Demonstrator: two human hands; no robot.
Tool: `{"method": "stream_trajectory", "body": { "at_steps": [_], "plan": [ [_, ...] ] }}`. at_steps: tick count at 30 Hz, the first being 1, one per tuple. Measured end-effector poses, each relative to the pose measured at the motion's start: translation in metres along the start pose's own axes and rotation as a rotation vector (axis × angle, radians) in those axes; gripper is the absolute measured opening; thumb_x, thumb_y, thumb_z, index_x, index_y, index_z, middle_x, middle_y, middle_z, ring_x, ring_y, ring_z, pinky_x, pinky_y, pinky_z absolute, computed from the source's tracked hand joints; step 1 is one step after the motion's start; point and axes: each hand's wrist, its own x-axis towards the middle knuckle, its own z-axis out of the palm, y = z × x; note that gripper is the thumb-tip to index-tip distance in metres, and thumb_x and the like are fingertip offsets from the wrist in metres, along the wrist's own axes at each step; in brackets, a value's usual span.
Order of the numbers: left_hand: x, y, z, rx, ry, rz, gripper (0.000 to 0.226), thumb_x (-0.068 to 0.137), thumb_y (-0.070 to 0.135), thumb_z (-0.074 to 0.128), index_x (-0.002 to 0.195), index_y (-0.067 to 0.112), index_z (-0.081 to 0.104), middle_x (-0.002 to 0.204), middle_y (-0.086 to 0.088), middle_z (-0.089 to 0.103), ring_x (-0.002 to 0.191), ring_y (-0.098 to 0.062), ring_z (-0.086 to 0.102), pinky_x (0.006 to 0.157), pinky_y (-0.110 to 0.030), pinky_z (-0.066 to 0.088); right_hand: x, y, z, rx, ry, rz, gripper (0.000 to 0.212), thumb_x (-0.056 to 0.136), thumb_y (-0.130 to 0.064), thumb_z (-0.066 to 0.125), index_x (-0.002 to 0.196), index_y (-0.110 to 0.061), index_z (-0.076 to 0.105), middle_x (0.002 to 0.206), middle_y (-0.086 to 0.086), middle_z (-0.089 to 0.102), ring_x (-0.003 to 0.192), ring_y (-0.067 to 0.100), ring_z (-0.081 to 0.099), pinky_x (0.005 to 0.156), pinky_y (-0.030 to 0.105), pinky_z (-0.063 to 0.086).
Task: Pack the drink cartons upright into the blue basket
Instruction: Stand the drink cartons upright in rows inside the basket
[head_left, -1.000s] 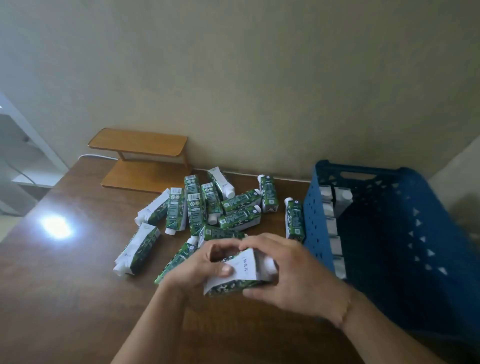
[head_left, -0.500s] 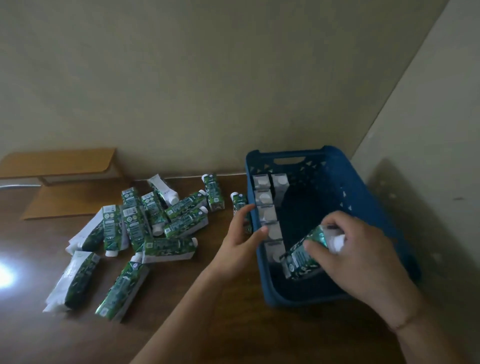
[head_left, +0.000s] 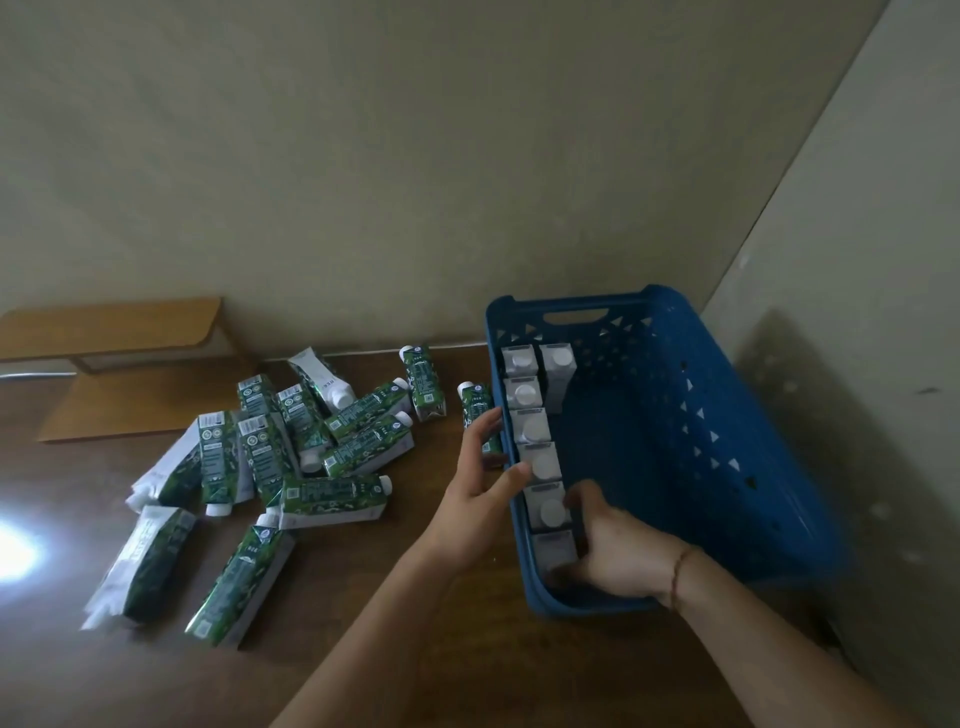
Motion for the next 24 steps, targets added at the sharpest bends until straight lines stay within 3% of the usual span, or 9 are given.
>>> {"method": "stream_trajectory", "body": {
  "at_steps": [4,7,10,13,15,17,19,24],
  "plan": [
    [0.001,-0.007,-0.002,0.021,0.004,0.011,0.059,0.087,0.046,0.061,0.138,0.054,0.034,0.139,0.029,0.042,0.124,-0.005,0.051,0.099,-0.036,0.052,0.001,0.002,-0.002,0.011,-0.029,-0.02,0.083,0.071,-0.041,0.08,0.129,-0.027,0.022,0.11,-0.01,0.056,0.1,0.008,0.058,0.09,0.032,0.05],
    [-0.006,-0.014,-0.011,0.1,0.036,0.011,0.051,0.091,0.054,0.057,0.139,0.046,0.042,0.141,0.015,0.049,0.121,0.002,0.053,0.095,-0.029,0.052,-0.002,0.0,-0.008,-0.033,-0.052,-0.016,0.086,0.071,-0.046,0.078,0.134,-0.029,0.022,0.113,-0.01,0.057,0.1,0.007,0.058,0.086,0.028,0.05],
    [-0.021,-0.023,-0.028,0.22,0.282,0.036,0.032,0.096,0.036,0.059,0.126,0.043,0.052,0.133,0.012,0.054,0.115,0.007,0.054,0.093,-0.019,0.05,-0.01,-0.014,-0.022,-0.158,0.099,-0.017,0.064,0.078,-0.054,0.068,0.129,-0.03,0.037,0.105,-0.011,0.057,0.091,0.006,0.059,0.078,0.026,0.052],
    [-0.039,-0.039,-0.059,0.473,0.575,0.036,0.038,0.091,0.016,0.069,0.126,0.027,0.06,0.13,0.013,0.053,0.122,-0.005,0.049,0.104,-0.033,0.046,-0.016,-0.042,-0.031,-0.232,0.395,-0.148,0.045,0.084,-0.052,0.061,0.122,-0.031,0.047,0.093,-0.011,0.06,0.08,0.004,0.061,0.073,0.028,0.057],
    [-0.055,-0.051,-0.083,0.692,0.718,-0.026,0.045,0.085,0.012,0.075,0.126,0.023,0.062,0.132,0.005,0.055,0.125,-0.016,0.047,0.105,-0.043,0.044,-0.021,-0.07,-0.025,-0.077,0.496,-0.364,0.035,0.084,-0.044,0.064,0.114,-0.03,0.055,0.086,-0.01,0.063,0.075,0.003,0.062,0.068,0.023,0.055],
    [-0.073,-0.066,-0.108,0.899,0.789,-0.169,0.057,0.077,0.016,0.078,0.131,0.022,0.058,0.14,-0.005,0.051,0.129,-0.029,0.044,0.106,-0.05,0.041,-0.027,-0.103,-0.01,0.125,0.444,-0.556,0.022,0.083,-0.036,0.068,0.103,-0.029,0.061,0.079,-0.007,0.064,0.074,0.006,0.063,0.067,0.021,0.054],
    [-0.091,-0.081,-0.13,1.033,0.792,-0.299,0.074,0.071,0.022,0.081,0.138,0.023,0.051,0.146,-0.01,0.045,0.131,-0.037,0.041,0.108,-0.054,0.038,-0.026,-0.133,0.014,0.23,0.285,-0.623,0.017,0.083,-0.035,0.069,0.098,-0.029,0.063,0.078,-0.005,0.065,0.073,0.009,0.063,0.068,0.026,0.055],
    [-0.112,-0.098,-0.165,1.146,0.679,-0.509,0.085,0.079,0.041,0.07,0.152,0.023,0.03,0.153,-0.005,0.04,0.135,-0.031,0.042,0.106,-0.045,0.038,0.014,-0.174,0.081,0.082,0.061,-0.467,0.021,0.084,-0.045,0.065,0.101,-0.033,0.061,0.082,-0.009,0.063,0.077,0.005,0.059,0.064,0.02,0.049]
  ]
}}
